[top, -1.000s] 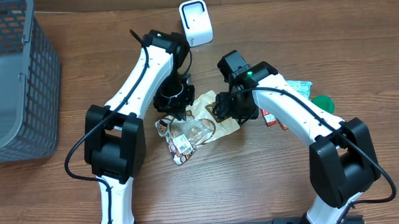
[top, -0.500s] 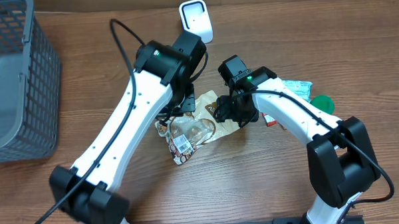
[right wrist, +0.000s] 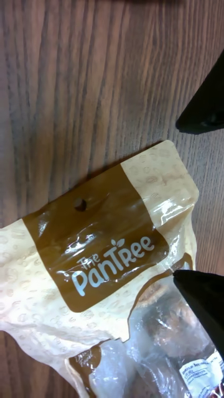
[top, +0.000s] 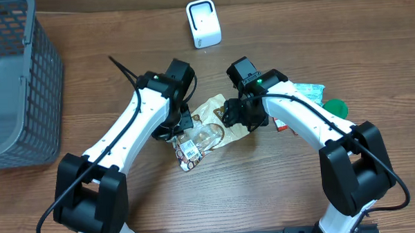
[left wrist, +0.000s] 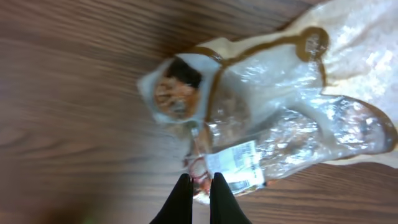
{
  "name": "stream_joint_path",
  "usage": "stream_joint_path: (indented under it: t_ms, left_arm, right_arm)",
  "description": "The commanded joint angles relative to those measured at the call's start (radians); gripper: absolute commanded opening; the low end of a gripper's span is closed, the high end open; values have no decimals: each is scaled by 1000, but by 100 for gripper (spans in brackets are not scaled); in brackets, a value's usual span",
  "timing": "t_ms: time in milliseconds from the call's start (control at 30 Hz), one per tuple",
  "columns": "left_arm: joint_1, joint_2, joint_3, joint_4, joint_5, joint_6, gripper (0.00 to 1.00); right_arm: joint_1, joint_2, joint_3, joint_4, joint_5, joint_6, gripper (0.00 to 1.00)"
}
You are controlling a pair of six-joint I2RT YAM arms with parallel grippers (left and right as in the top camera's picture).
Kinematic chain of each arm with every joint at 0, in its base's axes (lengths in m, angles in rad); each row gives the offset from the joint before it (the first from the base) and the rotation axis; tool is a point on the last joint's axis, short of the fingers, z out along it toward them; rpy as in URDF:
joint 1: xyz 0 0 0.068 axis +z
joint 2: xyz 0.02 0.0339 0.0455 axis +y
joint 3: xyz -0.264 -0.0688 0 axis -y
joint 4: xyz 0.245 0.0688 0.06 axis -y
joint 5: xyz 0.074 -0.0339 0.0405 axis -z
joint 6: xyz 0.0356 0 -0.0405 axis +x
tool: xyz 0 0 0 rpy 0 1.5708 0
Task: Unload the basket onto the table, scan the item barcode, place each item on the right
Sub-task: 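Reach the left gripper to the Pantree bag and grasp its lower edge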
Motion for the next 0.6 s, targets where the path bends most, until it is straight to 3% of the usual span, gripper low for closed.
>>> stream_joint_path:
  t_ms: [0,100,133,200,567]
  left_arm:
    - [-3,-1,-84,80,108,51,4]
    - [-2,-1,-142,169,107,47,7]
    - [-2,-1,-158,203,107,47,15]
    - [-2,-1,-171,224,95,46,16]
    - [105,-1,-97,122,93,90,27]
  right_arm:
    - [1,-18,-4,13,5,-5,72]
    - [1,-18,-4,27,5,-5,72]
    - [1,-18,-4,32,5,-5,72]
    - [1,-18,-8,45,5,-4,72]
    - [1,-18,-79,164,5,-4,78]
